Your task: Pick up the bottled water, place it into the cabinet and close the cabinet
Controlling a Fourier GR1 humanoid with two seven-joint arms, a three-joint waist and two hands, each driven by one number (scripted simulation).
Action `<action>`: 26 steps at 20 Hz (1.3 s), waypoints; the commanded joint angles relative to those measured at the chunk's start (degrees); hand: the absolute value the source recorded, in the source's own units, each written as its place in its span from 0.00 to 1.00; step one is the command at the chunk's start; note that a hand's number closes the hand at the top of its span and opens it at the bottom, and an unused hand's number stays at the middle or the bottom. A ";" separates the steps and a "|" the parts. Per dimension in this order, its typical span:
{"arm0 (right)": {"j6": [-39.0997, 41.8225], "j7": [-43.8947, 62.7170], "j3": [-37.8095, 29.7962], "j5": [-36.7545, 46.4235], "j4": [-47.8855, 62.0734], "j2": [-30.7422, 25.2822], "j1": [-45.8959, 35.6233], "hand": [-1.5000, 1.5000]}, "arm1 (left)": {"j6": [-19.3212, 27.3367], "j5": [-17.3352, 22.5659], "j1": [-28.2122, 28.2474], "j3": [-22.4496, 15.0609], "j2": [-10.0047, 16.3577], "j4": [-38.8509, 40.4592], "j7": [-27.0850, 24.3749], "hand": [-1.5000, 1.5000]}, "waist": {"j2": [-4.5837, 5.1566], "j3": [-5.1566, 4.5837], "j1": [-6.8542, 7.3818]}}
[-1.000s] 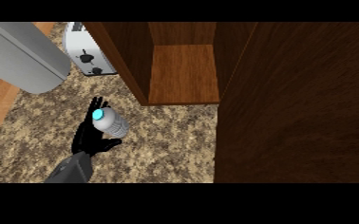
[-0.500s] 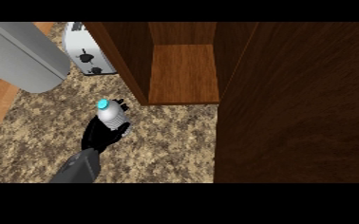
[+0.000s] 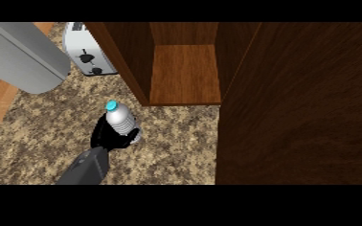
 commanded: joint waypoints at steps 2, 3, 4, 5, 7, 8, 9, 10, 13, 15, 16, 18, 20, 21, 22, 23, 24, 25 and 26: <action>0.95 -3.47 0.31 1.13 0.37 -0.12 2.82 0.00 | -3.56 -1.00 4.16 -0.76 0.62 -1.11 -7.53 1.00 | -0.12 -0.03 0.12; -1.49 0.18 2.64 2.64 0.29 1.23 -0.10 0.00 | -2.68 -0.07 3.15 -0.04 0.94 -1.22 -5.58 1.00 | -0.11 -0.02 0.43; -0.92 -0.72 1.71 2.24 0.76 0.70 0.09 0.00 | -4.96 -0.07 5.05 -0.27 2.74 -1.89 -5.40 1.00 | -0.18 -0.01 0.59; 1.37 -2.89 -2.03 -1.24 0.84 -1.11 1.46 0.00 | -4.51 1.20 5.66 0.78 2.80 -2.77 -5.54 1.00 | -0.25 0.02 0.62; 1.00 -2.75 1.97 1.76 -0.25 -0.56 3.15 0.00 | -7.03 1.35 8.78 1.13 5.92 -2.86 -6.95 1.00 | -0.21 -0.02 0.55; -0.80 0.31 -0.86 -0.24 -0.19 -0.32 -0.43 0.00 | -6.98 0.42 7.79 0.49 5.16 -1.81 -7.99 1.00 | -0.02 -0.05 0.39; -0.15 -0.35 1.43 0.57 -0.99 -0.36 2.43 0.00 | -8.71 1.64 8.84 1.28 6.74 -2.95 -7.02 1.00 | -0.14 -0.04 0.50; -2.67 1.10 2.21 2.10 -1.88 1.08 0.90 0.00 | -7.24 4.23 7.53 2.32 5.49 -6.02 -1.88 1.00 | -0.37 0.04 1.08; -2.42 -0.58 3.33 3.40 -0.77 1.41 1.37 0.00 | -8.88 6.18 8.77 2.65 4.82 -8.88 0.21 1.00 | -0.43 0.05 1.06; 0.90 -2.66 -1.19 -0.42 1.79 -1.28 1.21 0.00 | -10.12 6.46 11.36 1.89 4.59 -11.23 0.67 1.00 | -0.46 0.09 1.16; -1.05 -0.66 -0.79 0.19 2.27 0.14 -2.53 0.00 | -8.84 7.01 10.77 1.94 3.35 -11.52 1.59 1.00 | -0.37 0.06 1.16; -0.19 -2.99 0.93 2.07 1.81 -0.27 0.89 0.00 | -8.78 8.65 10.33 1.68 3.55 -15.42 6.75 1.00 | -0.50 0.09 1.16; -0.11 -2.48 2.54 1.46 -0.38 -0.38 3.36 0.00 | -8.35 9.27 12.04 1.66 2.74 -17.08 5.46 1.00 | -0.41 0.05 0.88; 1.89 -5.23 1.00 0.72 2.45 -1.54 4.30 0.00 | -9.12 9.89 16.15 0.62 2.91 -22.20 8.04 1.00 | -0.57 0.12 1.30; -2.08 1.49 0.62 0.97 -0.51 -0.29 -1.17 0.00 | -8.17 10.48 17.31 -0.46 1.41 -26.73 10.54 1.00 | -0.60 0.14 1.89; -1.07 -3.53 4.11 3.45 1.94 0.94 2.00 0.00 | -4.30 10.17 13.87 -0.21 -0.21 -24.32 9.95 1.00 | -0.43 0.07 1.02; -0.50 -4.07 2.51 2.01 0.56 0.04 3.68 0.00 | -0.85 11.13 16.24 -1.61 -1.81 -32.49 15.53 1.00 | -0.77 0.19 1.66; -1.19 -1.02 -0.95 0.40 4.72 0.24 -5.32 0.00 | -1.89 12.16 16.92 -1.89 -1.83 -33.86 17.56 1.00 | -0.53 0.15 1.89; -2.83 1.73 1.74 1.06 -0.55 0.39 -0.84 0.00 | 0.39 11.97 18.90 -3.38 -2.88 -38.73 20.18 1.00 | -0.63 0.14 1.81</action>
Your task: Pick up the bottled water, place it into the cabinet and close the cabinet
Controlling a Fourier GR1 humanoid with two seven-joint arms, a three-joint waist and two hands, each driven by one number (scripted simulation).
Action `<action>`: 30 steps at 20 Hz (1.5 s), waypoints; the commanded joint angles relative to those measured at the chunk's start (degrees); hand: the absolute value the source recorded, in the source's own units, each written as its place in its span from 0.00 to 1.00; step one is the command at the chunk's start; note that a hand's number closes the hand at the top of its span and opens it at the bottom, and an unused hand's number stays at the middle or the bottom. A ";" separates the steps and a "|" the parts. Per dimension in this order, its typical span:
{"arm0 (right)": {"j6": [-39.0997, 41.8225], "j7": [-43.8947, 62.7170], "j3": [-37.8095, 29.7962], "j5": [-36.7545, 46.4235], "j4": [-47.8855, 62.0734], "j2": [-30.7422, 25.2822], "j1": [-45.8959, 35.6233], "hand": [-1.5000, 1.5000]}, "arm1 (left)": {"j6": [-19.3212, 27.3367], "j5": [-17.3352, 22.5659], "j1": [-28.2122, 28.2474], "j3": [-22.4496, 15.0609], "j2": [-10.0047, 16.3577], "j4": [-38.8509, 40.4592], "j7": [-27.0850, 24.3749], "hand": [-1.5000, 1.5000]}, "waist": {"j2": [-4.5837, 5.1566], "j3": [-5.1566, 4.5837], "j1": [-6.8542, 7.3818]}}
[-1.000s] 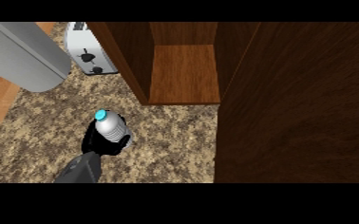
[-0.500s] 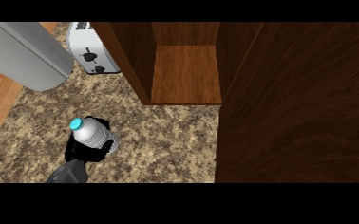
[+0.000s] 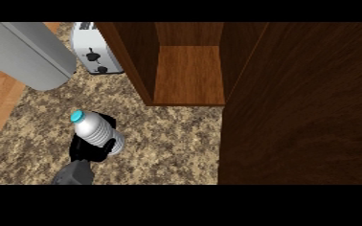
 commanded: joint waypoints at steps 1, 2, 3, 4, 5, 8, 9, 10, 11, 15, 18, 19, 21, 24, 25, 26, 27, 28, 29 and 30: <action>1.18 2.01 -3.44 -3.31 4.37 -1.01 -6.64 0.00 | 1.31 2.08 3.59 -1.20 1.20 -10.22 6.83 1.00 | 0.13 -0.02 0.15; 1.17 -1.92 1.52 0.51 0.74 -0.41 2.95 0.00 | 3.71 1.97 5.98 -3.69 -2.51 -16.42 9.29 1.00 | -0.14 0.02 -0.02; -1.17 4.24 -1.56 -3.19 -0.49 0.07 -3.84 0.00 | 6.59 0.40 4.19 -4.80 -4.88 -16.42 7.48 1.00 | 0.10 -0.03 -0.06; 0.64 1.75 -1.70 -4.05 -1.95 -1.14 0.44 0.00 | 7.26 0.87 6.46 -5.22 -3.99 -20.75 9.88 1.00 | 0.04 -0.02 -0.22; 1.84 -1.43 0.36 -1.38 -0.75 -1.32 3.40 0.00 | 6.87 1.74 6.66 -5.59 -4.70 -22.18 10.65 1.00 | 0.04 -0.04 -0.44; -0.05 -1.50 2.82 1.03 0.98 0.89 1.34 0.00 | 14.35 3.42 4.21 -11.26 -5.19 -26.46 11.34 1.00 | 0.11 -0.06 -0.62; -1.05 3.01 0.70 -1.50 -1.08 0.05 -1.68 0.00 | 17.04 2.61 7.33 -14.37 -5.21 -30.76 12.19 1.00 | 0.13 -0.06 -0.32; -1.41 1.17 3.04 0.93 0.37 1.04 -1.15 0.00 | 15.20 1.24 7.69 -11.57 -5.22 -32.50 14.78 1.00 | 0.15 -0.06 -0.38; 1.00 0.41 -1.31 -2.91 1.79 -0.95 -2.22 0.00 | 20.60 3.79 5.94 -16.96 -5.23 -34.08 13.77 1.00 | 0.13 -0.05 -0.45; -0.65 -1.33 3.64 1.73 0.65 0.39 1.00 0.00 | 29.91 2.48 1.47 -21.49 -5.26 -35.72 14.74 1.00 | 0.18 -0.08 -0.85; 0.28 -1.75 1.72 -1.31 1.08 -0.22 0.61 0.00 | 34.36 0.66 -1.10 -21.93 -5.27 -39.80 19.49 1.00 | 0.16 -0.06 -0.71; -0.25 -0.53 2.42 -0.42 1.57 -0.23 -0.01 0.00 | 37.31 1.91 -3.80 -25.47 -5.27 -37.06 18.19 1.00 | 0.23 -0.07 -0.93; -0.93 -0.31 2.08 -0.58 -0.48 -0.36 1.37 0.00 | 40.94 2.19 -10.64 -25.51 -5.27 -32.55 18.81 1.00 | 0.29 -0.08 -1.52; -3.68 3.12 4.95 1.38 -1.77 1.09 -0.97 0.00 | 43.92 2.57 -13.21 -26.47 -5.27 -32.58 19.45 1.00 | 0.29 -0.10 -1.15; -1.30 -0.56 3.33 0.62 2.06 0.46 -1.84 0.00 | 44.85 0.56 -15.76 -27.72 -5.27 -28.73 17.34 1.00 | 0.36 -0.08 -1.45; -0.75 -1.54 1.70 -0.46 2.53 -0.41 -0.68 0.00 | 42.26 -1.24 -15.06 -23.76 -4.03 -31.56 21.57 1.00 | 0.27 -0.06 -1.04; -2.22 3.11 1.76 -0.96 -0.46 -0.51 -2.13 0.00 | 46.57 -2.14 -18.27 -27.23 -5.26 -27.85 16.87 1.00 | 0.43 -0.09 -1.60; -1.62 1.16 2.69 -0.81 1.49 0.36 -2.64 0.00 | 49.17 -3.41 -19.86 -27.65 -5.26 -26.76 17.81 1.00 | 0.45 -0.07 -1.74; -2.02 2.68 2.60 -0.68 1.72 0.45 -5.10 0.00 | 49.59 -2.15 -20.30 -28.61 -5.25 -24.03 16.18 1.00 | 0.52 -0.09 -1.67; -0.94 -0.48 2.56 -0.44 2.71 0.16 -2.68 0.00 | 49.98 -4.49 -21.37 -28.12 -5.25 -25.80 19.44 1.00 | 0.40 -0.05 -1.73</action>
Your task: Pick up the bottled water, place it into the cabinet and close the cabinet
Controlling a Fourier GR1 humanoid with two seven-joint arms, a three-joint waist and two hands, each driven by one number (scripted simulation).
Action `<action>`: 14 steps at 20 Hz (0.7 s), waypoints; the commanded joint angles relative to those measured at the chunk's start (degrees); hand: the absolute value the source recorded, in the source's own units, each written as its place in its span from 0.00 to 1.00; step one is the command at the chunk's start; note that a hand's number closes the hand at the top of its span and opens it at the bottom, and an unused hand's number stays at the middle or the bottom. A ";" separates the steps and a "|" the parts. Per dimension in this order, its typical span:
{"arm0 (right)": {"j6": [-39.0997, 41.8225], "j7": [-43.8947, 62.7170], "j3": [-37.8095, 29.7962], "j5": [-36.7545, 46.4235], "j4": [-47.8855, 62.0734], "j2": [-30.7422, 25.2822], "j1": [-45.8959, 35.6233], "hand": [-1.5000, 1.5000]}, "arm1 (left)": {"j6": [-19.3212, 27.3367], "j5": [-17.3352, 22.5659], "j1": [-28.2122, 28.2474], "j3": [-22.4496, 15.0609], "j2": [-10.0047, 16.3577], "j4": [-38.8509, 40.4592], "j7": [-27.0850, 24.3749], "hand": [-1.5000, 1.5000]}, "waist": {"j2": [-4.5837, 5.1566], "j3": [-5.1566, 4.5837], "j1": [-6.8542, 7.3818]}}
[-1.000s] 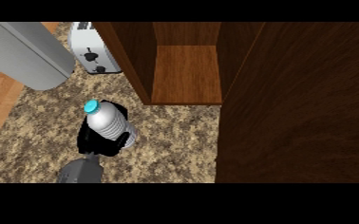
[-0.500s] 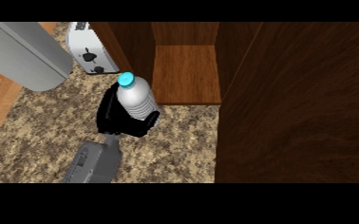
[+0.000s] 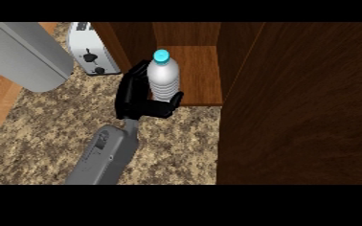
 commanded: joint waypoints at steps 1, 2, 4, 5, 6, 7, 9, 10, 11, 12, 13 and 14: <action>0.56 0.57 -1.82 -1.47 3.08 -0.39 -3.18 0.00 | 5.35 -1.93 -10.10 -2.74 -0.49 6.89 -0.25 1.00 | 0.53 0.16 -0.77; 0.91 -0.97 -0.41 -0.33 3.19 0.03 -2.41 0.00 | 7.52 -2.47 -15.40 -1.60 -0.48 8.39 2.13 1.00 | 0.68 0.18 -1.80; 0.97 -1.52 -0.49 -0.86 2.49 -0.06 -1.34 0.00 | 9.20 -1.55 -14.24 -3.67 -0.48 8.94 0.82 1.00 | 0.59 0.16 -1.77; 2.18 -1.68 -0.92 -1.26 0.92 -1.66 0.41 0.00 | 7.98 -3.41 -15.36 -1.14 -0.47 12.70 0.21 1.00 | 0.76 0.16 -2.51; 1.70 -0.16 -1.54 -1.89 1.05 -1.68 -0.51 0.00 | 10.22 -5.06 -17.56 -0.83 -0.47 10.66 3.19 1.00 | 0.70 0.19 -2.16; -0.50 1.69 0.00 -1.25 2.31 0.95 -4.19 0.00 | 10.11 -4.88 -18.44 0.25 -0.47 12.36 2.26 1.00 | 0.97 0.15 -1.92; 0.19 0.86 0.37 -0.41 0.39 -0.52 -0.60 0.00 | 11.73 -6.22 -18.33 -0.30 1.06 11.53 4.64 1.00 | 0.70 0.17 -2.15; 0.91 -1.24 0.69 -0.29 2.56 0.19 -1.61 0.00 | 13.41 -5.33 -17.70 -1.88 -0.47 13.37 3.03 1.00 | 0.81 0.16 -2.38; 2.00 -1.39 -0.24 -1.63 3.28 -0.67 -1.19 0.00 | 14.37 -7.59 -18.51 -1.28 -0.39 14.02 2.80 1.00 | 0.97 0.20 -2.86; 0.81 -0.88 1.09 0.49 2.59 0.10 -2.22 0.00 | 16.52 -8.83 -20.30 -1.78 0.67 13.68 5.78 1.00 | 1.00 0.22 -3.20; 0.30 -0.89 0.63 -0.11 3.46 0.82 -2.95 0.00 | 15.67 -7.76 -20.14 -0.81 0.76 14.11 5.34 1.00 | 1.07 0.18 -2.88; 1.51 -0.60 0.29 -1.70 1.91 -0.32 -1.57 0.00 | 15.71 -7.63 -20.29 -0.45 1.85 14.29 6.06 1.00 | 1.16 0.19 -3.62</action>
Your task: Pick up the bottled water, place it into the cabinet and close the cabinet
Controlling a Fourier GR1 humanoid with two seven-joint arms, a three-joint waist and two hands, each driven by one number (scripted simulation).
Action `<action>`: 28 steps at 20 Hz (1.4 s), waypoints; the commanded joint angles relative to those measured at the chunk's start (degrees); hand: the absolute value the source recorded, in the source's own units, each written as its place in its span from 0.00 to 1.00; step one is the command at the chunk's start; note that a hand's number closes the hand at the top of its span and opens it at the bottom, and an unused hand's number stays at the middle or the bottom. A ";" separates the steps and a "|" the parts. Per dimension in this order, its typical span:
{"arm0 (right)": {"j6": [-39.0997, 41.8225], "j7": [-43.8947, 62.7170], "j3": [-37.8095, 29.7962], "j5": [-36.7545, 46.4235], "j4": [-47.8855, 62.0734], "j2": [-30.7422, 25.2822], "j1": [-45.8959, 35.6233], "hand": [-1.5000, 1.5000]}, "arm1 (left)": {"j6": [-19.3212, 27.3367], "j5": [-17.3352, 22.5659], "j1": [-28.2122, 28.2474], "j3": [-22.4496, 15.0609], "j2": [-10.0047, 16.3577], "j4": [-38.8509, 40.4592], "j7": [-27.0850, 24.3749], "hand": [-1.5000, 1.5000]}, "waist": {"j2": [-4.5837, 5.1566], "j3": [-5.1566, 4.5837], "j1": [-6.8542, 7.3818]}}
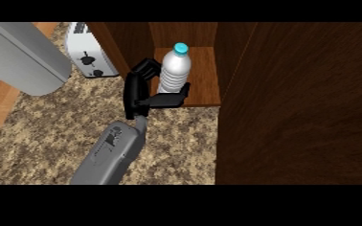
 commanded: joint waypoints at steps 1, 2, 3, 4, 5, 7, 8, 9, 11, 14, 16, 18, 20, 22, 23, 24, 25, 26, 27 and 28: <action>0.57 0.71 0.35 -0.75 -1.78 -0.86 1.28 0.00 | -1.92 -1.08 -15.50 2.72 -0.25 11.38 2.63 1.00 | 1.80 -0.15 -2.96; 1.23 -0.22 1.65 -0.57 -0.67 -0.40 1.23 0.00 | -2.33 -0.87 -15.91 3.67 1.76 11.54 3.43 1.00 | 1.86 -0.13 -2.93; 1.36 -0.19 -0.10 -0.94 0.75 -0.88 -0.06 0.00 | -1.06 -2.20 -16.79 2.29 2.24 10.76 4.95 1.00 | 1.88 -0.07 -2.79; 0.02 -0.12 0.36 0.13 1.24 0.27 -0.62 0.00 | 0.20 -2.74 -16.17 1.88 1.68 11.80 4.31 1.00 | 2.17 -0.10 -3.40; 0.20 0.97 0.88 0.31 -0.40 -0.43 -0.38 0.00 | 0.03 -3.69 -16.64 1.24 3.76 11.17 5.62 1.00 | 1.88 -0.11 -2.89; 1.31 0.40 0.25 -0.22 0.16 -1.48 0.49 0.00 | 1.64 -4.22 -16.44 0.79 3.45 11.97 5.72 1.00 | 2.05 -0.09 -3.71; -0.26 1.26 0.88 0.41 -0.25 0.07 -1.48 0.00 | 1.31 -4.00 -16.16 0.52 3.14 12.22 5.10 1.00 | 2.20 -0.16 -3.40; 0.41 1.26 0.99 -0.62 -1.19 -0.20 -1.08 0.00 | 1.79 -4.83 -15.02 0.21 3.83 13.29 3.62 1.00 | 2.25 -0.17 -3.60; 1.35 -0.02 0.33 -1.24 0.62 -0.59 -0.55 0.00 | 2.59 -5.02 -14.97 0.22 4.44 13.81 3.86 1.00 | 2.36 -0.13 -3.95; 1.28 1.08 0.67 -1.02 1.41 -0.69 -1.51 0.00 | 4.96 -6.33 -15.45 -0.44 5.30 15.03 4.94 1.00 | 2.58 -0.12 -3.95; 1.50 1.16 0.68 -1.31 -0.79 -1.49 0.46 0.00 | 6.95 -8.65 -14.65 -2.13 6.00 16.68 4.44 1.00 | 2.20 -0.14 -3.95; 1.57 0.01 0.48 -0.97 1.73 -0.79 -0.86 0.00 | 7.55 -9.35 -15.15 -2.73 7.32 17.09 5.62 1.00 | 2.56 -0.08 -4.32; 1.83 0.49 0.48 -0.40 0.79 -1.57 -1.12 0.00 | 8.54 -10.40 -14.45 -3.44 8.19 18.31 5.06 1.00 | 2.50 -0.14 -4.00; 1.63 0.80 -0.85 -1.15 0.77 -1.78 -1.63 0.00 | 10.48 -11.78 -15.73 -3.83 9.21 18.83 6.43 1.00 | 2.60 -0.09 -4.25; 1.83 -0.30 -0.36 -1.21 1.84 -1.29 -0.84 0.00 | 10.55 -11.94 -14.16 -4.27 9.40 19.38 5.22 1.00 | 2.56 -0.12 -4.12; 1.52 -1.23 1.00 -0.09 3.31 -0.11 -1.48 0.00 | 11.19 -12.23 -15.13 -4.08 9.61 19.55 5.76 0.00 | 2.54 -0.11 -3.92; 2.09 -2.27 0.11 -0.53 2.57 -0.69 -0.89 0.00 | 10.84 -11.58 -16.87 -2.98 9.12 21.98 6.09 0.00 | 2.49 -0.13 -4.20; 1.97 -0.86 -0.69 -1.65 2.47 -0.83 -2.16 0.00 | 9.04 -11.03 -19.31 -2.53 8.51 24.63 6.38 0.00 | 2.44 -0.16 -3.44; 1.55 0.20 0.51 -1.02 2.96 -0.50 -2.34 0.00 | 8.05 -11.49 -20.19 -2.57 8.89 27.28 4.72 0.00 | 2.70 -0.21 -3.63; 3.04 -1.68 -0.66 -1.61 2.39 -2.01 -0.20 0.00 | 8.14 -10.98 -21.24 -1.61 7.01 30.38 3.46 0.00 | 2.47 -0.20 -3.86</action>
